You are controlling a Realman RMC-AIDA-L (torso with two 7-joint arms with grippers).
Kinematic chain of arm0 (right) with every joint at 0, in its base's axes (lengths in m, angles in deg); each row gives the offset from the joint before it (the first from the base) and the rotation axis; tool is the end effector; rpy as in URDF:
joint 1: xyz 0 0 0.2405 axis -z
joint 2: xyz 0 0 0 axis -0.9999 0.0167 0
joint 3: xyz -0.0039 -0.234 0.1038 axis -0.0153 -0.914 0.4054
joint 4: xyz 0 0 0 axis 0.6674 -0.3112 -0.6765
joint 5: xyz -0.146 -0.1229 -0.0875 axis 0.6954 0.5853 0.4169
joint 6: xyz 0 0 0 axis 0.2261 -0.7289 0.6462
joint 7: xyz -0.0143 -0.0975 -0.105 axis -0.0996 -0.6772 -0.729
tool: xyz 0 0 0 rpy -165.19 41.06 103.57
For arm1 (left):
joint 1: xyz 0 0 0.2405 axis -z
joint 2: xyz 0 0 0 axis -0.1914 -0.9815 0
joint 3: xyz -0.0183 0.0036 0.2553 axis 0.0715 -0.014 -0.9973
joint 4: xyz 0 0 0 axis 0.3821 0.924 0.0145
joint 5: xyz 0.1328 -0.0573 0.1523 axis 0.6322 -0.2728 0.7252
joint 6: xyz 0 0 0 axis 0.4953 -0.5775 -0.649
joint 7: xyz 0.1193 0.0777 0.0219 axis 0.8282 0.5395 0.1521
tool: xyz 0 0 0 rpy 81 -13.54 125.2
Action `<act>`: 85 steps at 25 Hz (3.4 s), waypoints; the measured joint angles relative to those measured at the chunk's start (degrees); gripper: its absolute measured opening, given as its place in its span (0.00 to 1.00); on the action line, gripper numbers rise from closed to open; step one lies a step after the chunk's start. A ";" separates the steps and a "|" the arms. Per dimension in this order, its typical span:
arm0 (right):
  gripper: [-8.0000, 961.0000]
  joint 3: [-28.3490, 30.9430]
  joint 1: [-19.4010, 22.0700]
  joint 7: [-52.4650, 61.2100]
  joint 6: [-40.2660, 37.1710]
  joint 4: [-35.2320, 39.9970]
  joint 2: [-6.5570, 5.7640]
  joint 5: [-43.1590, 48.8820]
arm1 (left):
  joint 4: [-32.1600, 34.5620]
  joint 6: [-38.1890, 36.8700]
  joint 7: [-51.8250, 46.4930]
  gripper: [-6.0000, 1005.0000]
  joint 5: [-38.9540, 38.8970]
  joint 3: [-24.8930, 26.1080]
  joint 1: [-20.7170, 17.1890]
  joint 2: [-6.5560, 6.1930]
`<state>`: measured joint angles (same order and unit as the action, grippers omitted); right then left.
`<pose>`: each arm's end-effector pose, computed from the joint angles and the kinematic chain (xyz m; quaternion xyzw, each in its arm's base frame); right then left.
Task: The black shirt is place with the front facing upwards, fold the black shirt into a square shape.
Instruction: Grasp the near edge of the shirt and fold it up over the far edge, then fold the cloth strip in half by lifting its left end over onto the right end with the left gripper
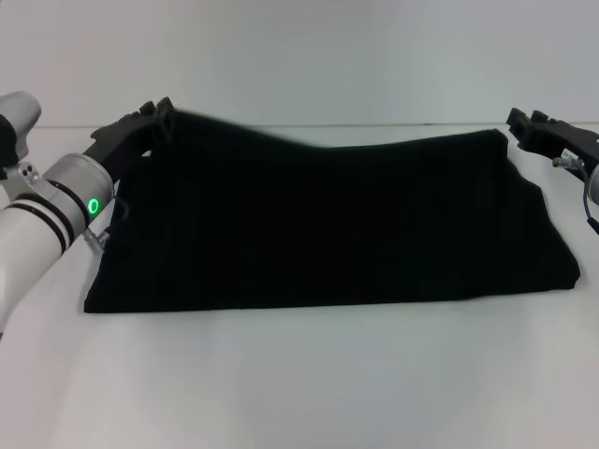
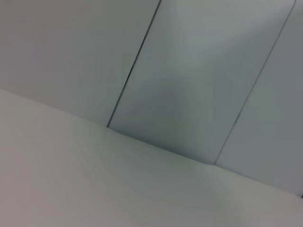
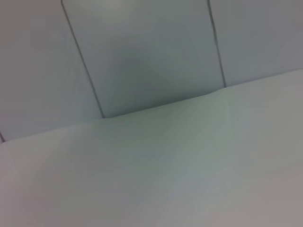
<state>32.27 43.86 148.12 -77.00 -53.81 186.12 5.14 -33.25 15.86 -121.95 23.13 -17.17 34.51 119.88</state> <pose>0.2924 0.4423 -0.0020 -0.7175 0.4197 0.2657 0.4883 -0.2715 0.4318 -0.0207 -0.6915 -0.4295 -0.3476 0.4653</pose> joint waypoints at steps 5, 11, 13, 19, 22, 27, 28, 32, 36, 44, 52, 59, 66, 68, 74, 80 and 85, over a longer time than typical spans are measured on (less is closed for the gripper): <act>0.38 0.00 0.02 -1.35 0.22 -0.20 0.02 -1.03 | -0.76 0.12 1.45 0.28 -1.22 0.08 -0.57 0.04; 0.63 -0.31 1.28 -0.95 -2.39 -0.67 -0.05 -0.84 | -0.42 1.31 -2.12 0.47 -1.26 -0.05 -1.75 -0.26; 0.70 -1.97 2.95 -0.94 -6.72 -0.79 -0.28 -0.38 | -0.14 0.44 -7.64 0.51 -0.95 -0.80 -3.06 -0.65; 0.79 -15.39 9.98 -2.73 -25.55 1.71 -0.56 -0.16 | 7.54 -9.39 -34.66 0.64 3.64 -12.32 -9.87 -1.60; 0.80 -24.34 12.93 -4.32 -31.07 3.44 -0.50 -0.14 | 12.49 -16.43 -45.51 0.73 8.36 -13.65 -13.17 -1.71; 0.80 -32.93 14.83 -7.47 -32.61 3.61 -0.55 -0.14 | 20.31 -26.76 -60.70 0.83 17.18 -13.05 -17.63 -2.51; 0.80 -33.58 14.96 -8.41 -32.61 3.49 -0.49 -0.14 | 21.48 -28.13 -62.95 0.83 18.89 -12.91 -18.08 -2.70; 0.80 -34.75 15.07 -9.59 -32.61 2.98 -0.35 -0.15 | 25.94 -33.07 -71.56 0.82 26.64 -12.45 -19.47 -3.62; 0.80 -35.39 15.08 -9.51 -32.54 2.98 -0.40 -0.15 | 29.11 -37.19 -76.69 0.82 35.38 -10.48 -19.45 -4.57; 0.80 -35.41 15.03 -9.45 -32.15 2.97 -0.29 0.49 | 31.66 -42.34 -84.86 0.82 46.78 -5.24 -17.93 -6.23; 0.80 -35.03 14.94 -9.28 -31.33 2.89 -0.25 0.15 | 30.70 -42.70 -88.06 0.82 49.46 -3.59 -17.48 -6.58; 0.80 -35.04 14.76 -9.18 -31.23 2.89 -0.17 0.10 | 28.06 -40.54 -89.19 0.82 50.72 -3.31 -16.91 -6.81; 0.80 -35.07 14.56 -9.16 -31.22 2.78 -0.16 0.11 | 25.62 -37.23 -90.10 0.82 50.67 -3.32 -16.60 -6.85; 0.80 -35.07 14.50 -9.16 -31.19 2.79 -0.15 0.11 | 25.40 -36.75 -90.51 0.82 50.66 -3.35 -16.56 -6.88; 0.80 -35.07 14.41 -9.11 -31.15 2.76 -0.09 0.11 | 24.76 -35.86 -90.88 0.82 50.75 -3.55 -16.29 -6.91; 0.80 -35.07 14.40 -9.07 -31.15 2.67 -0.07 0.11 | 24.43 -35.22 -91.30 0.81 50.51 -3.57 -16.12 -6.93; 0.80 -35.07 14.34 -9.07 -31.14 2.56 -0.07 0.11 | 22.28 -34.24 -91.30 0.81 50.46 -3.61 -15.14 -7.38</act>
<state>-2.80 58.20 139.05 -108.15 -51.25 186.05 5.25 -10.97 -18.38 -213.25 73.59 -20.79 19.37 112.50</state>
